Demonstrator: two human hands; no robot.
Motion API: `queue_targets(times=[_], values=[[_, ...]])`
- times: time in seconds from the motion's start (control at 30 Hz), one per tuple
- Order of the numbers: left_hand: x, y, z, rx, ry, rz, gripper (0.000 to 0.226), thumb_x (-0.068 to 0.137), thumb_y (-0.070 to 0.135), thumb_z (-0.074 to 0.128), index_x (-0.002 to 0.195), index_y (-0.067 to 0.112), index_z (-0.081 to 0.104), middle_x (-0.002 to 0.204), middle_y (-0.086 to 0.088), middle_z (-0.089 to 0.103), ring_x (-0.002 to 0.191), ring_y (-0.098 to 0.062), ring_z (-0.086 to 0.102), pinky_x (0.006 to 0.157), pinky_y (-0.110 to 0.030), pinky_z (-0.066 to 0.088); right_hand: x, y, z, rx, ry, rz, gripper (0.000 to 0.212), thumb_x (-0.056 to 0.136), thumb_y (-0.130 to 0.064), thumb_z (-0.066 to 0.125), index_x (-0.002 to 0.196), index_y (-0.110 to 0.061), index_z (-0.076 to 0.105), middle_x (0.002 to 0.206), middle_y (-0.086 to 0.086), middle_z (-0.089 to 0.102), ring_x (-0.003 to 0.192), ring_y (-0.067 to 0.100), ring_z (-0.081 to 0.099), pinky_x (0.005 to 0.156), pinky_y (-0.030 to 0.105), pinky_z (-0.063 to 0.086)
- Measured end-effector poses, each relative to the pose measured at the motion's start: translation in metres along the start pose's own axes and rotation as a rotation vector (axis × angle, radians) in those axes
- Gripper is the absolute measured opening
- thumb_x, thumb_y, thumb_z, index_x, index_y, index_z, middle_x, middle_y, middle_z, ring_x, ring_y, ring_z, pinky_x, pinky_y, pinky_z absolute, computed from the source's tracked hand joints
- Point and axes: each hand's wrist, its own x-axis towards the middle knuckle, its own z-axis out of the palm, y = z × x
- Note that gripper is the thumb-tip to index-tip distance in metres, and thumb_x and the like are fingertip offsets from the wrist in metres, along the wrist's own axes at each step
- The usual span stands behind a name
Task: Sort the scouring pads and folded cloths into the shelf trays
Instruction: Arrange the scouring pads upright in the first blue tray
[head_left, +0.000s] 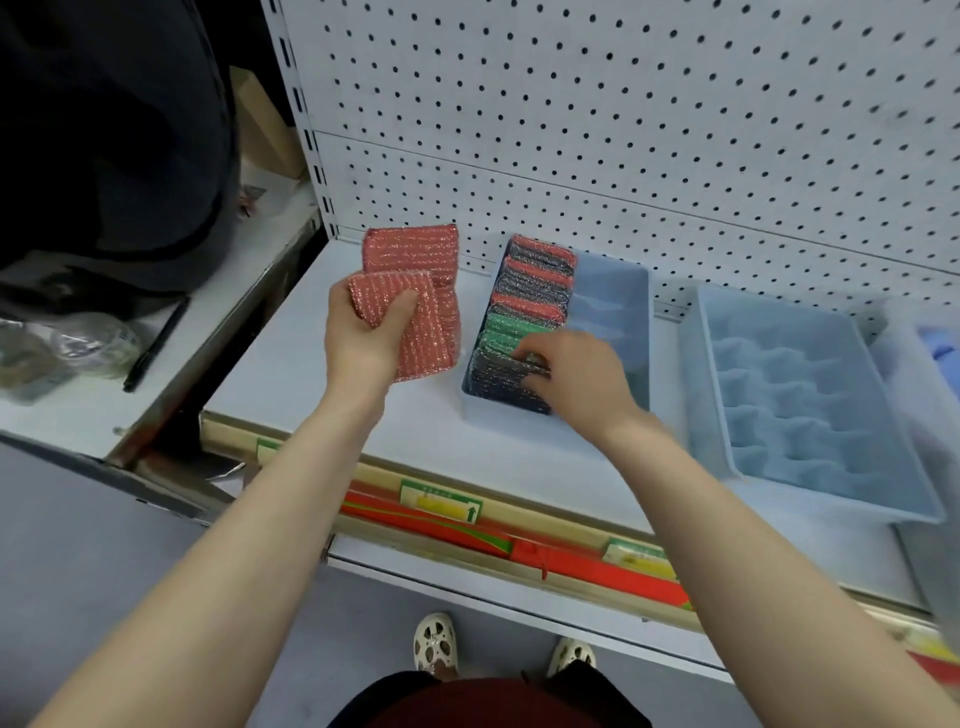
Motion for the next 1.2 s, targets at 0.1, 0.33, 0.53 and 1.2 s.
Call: queue_targets(times=[0.1, 0.33, 0.53, 1.2], values=[[-0.003, -0.004, -0.004, 0.005, -0.031, 0.009, 0.032, 0.086, 0.031, 0.073, 0.109, 0.030, 0.050, 0.108, 0.005, 0.067, 0.093, -0.011, 0.070, 0.078, -0.039, 0.060, 0.000, -0.003, 0.016, -0.147, 0.030, -0.034, 0.027, 0.087, -0.017, 0.071, 0.113, -0.021, 0.070, 0.101, 0.005, 0.072, 0.108, 0.026, 0.054, 0.075, 0.035, 0.050], [-0.010, -0.006, -0.011, 0.032, -0.188, 0.005, 0.036, 0.084, 0.033, 0.074, 0.113, 0.028, 0.052, 0.110, 0.002, 0.069, 0.092, -0.011, 0.071, 0.073, -0.031, 0.060, 0.001, -0.005, 0.004, 0.206, 0.212, 0.042, 0.032, 0.087, -0.036, 0.072, 0.116, -0.022, 0.071, 0.090, -0.007, 0.072, 0.080, 0.007, 0.059, 0.078, 0.029, 0.052], [-0.012, 0.001, -0.005, 0.070, -0.428, 0.021, 0.043, 0.081, 0.035, 0.076, 0.119, 0.029, 0.057, 0.110, 0.002, 0.070, 0.094, -0.014, 0.071, 0.068, -0.027, 0.058, 0.022, -0.016, -0.046, 0.732, 0.019, 0.086, 0.030, 0.083, -0.030, 0.078, 0.112, -0.032, 0.070, 0.103, -0.016, 0.071, 0.094, 0.003, 0.067, 0.096, 0.030, 0.053], [-0.014, -0.007, -0.005, -0.045, -0.178, -0.087, 0.037, 0.093, 0.004, 0.059, 0.122, 0.020, 0.043, 0.108, -0.002, 0.062, 0.095, -0.019, 0.064, 0.076, -0.036, 0.055, -0.001, -0.001, 0.013, 0.180, 0.082, -0.034, 0.028, 0.090, -0.037, 0.067, 0.065, -0.025, 0.068, 0.064, -0.008, 0.053, 0.068, 0.010, 0.046, 0.061, 0.029, 0.036]])
